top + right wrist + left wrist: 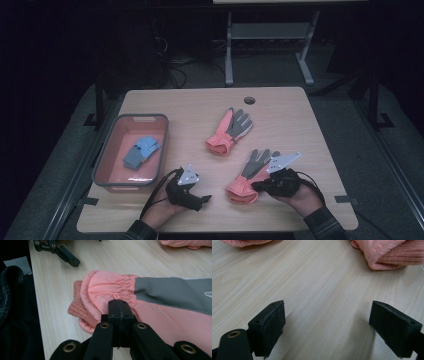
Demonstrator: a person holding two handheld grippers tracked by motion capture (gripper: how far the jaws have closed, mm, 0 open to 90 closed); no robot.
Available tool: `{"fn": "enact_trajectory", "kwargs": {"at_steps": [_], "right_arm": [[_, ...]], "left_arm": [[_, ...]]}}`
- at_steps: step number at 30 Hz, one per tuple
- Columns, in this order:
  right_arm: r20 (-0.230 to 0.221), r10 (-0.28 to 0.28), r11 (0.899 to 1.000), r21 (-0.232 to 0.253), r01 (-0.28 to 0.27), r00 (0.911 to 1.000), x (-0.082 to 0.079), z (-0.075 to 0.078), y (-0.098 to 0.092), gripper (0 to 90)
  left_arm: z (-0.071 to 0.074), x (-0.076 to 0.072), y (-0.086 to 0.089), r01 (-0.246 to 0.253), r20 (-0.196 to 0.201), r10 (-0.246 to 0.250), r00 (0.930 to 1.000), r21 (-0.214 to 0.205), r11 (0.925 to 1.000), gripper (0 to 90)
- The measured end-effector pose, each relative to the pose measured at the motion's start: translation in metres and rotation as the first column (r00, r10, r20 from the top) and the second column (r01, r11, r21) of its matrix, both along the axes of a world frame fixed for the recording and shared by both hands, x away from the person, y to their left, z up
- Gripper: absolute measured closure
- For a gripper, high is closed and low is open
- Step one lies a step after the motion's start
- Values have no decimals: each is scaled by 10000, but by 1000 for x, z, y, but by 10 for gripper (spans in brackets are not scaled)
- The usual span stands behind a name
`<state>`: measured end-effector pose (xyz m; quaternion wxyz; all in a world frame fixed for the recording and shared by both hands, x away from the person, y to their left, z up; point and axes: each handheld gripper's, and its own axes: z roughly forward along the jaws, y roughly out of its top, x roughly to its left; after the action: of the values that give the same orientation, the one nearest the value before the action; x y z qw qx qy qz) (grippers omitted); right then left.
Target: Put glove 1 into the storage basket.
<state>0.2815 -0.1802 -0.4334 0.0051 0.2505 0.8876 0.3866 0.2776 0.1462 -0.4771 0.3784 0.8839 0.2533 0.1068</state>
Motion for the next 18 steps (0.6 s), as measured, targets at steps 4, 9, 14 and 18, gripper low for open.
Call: {"fn": "enact_trajectory", "kwargs": {"at_steps": [4, 9, 14, 18], "right_arm": [[97, -288, 9993, 260, 285, 9995, 0, 5, -11, 864], [433, -898, 9951, 446, 879, 9950, -4, 5, -31, 708], [841, -1766, 9843, 110, 1763, 9807, -11, 0, -55, 540], [1242, -2353, 9706, -224, 2398, 9640, -14, -11, -73, 366]], "left_arm": [[0, 0, 0, 8, -1, -8, 10000, 3, 10000, 128], [0, 0, 0, 45, 11, -45, 10000, 47, 10000, 128], [0, 0, 0, 39, 4, -39, 10000, 43, 10000, 127], [0, 0, 0, -9, -55, 9, 10000, 11, 10000, 126]]}}
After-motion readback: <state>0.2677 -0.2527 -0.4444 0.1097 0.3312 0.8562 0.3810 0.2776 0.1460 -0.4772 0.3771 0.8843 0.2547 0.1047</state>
